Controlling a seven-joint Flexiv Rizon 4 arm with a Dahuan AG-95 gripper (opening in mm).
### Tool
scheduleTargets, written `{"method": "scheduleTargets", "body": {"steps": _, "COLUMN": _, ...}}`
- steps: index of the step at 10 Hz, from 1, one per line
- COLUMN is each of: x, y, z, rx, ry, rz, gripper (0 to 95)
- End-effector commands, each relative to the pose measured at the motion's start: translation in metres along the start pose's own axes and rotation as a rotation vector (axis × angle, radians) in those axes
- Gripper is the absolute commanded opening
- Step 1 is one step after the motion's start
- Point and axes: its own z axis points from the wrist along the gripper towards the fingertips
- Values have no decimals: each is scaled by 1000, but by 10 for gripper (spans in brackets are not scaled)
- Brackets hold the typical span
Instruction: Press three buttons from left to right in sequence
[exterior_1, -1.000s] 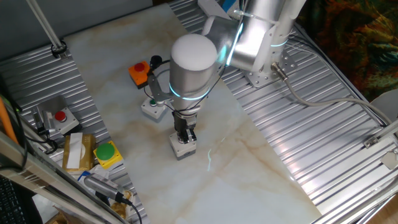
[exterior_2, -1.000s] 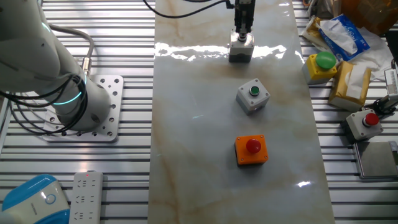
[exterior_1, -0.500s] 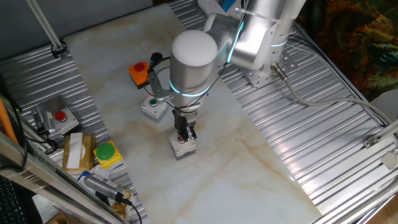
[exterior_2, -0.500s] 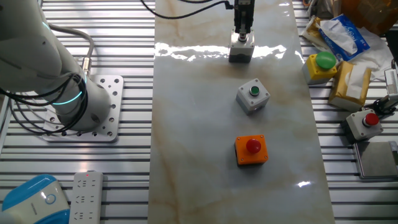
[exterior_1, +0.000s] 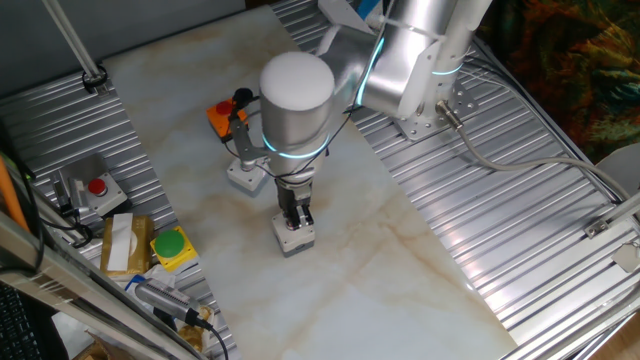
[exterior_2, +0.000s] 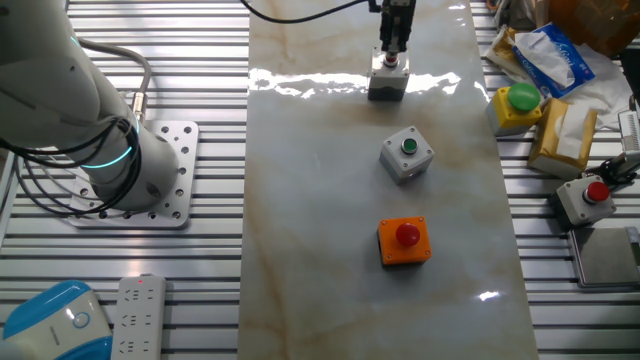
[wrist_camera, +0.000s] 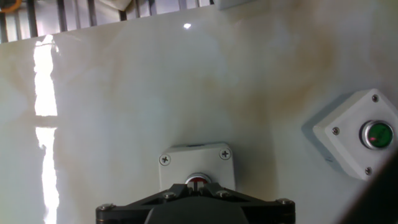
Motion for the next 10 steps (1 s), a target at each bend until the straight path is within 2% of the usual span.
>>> {"method": "scheduleTargets", "body": {"steps": 1, "x": -2, "y": 2, "z": -2, "rx": 0, "ry": 3, "rz": 11, "gripper": 0}}
{"method": "scheduleTargets", "body": {"steps": 4, "x": -1, "y": -1, "z": -10, "rx": 3, "ry": 16, "rz": 4, "gripper": 0}}
{"method": "scheduleTargets", "body": {"steps": 5, "x": 0, "y": -5, "z": -12, "rx": 2, "ry": 21, "rz": -24, "gripper": 0}}
{"method": "scheduleTargets", "body": {"steps": 6, "x": 1, "y": -11, "z": -16, "rx": -19, "ry": 35, "rz": -54, "gripper": 0}}
{"method": "scheduleTargets", "body": {"steps": 7, "x": 2, "y": -14, "z": -17, "rx": -23, "ry": 34, "rz": -69, "gripper": 0}}
{"method": "scheduleTargets", "body": {"steps": 10, "x": 1, "y": -25, "z": -24, "rx": -24, "ry": 65, "rz": -143, "gripper": 0}}
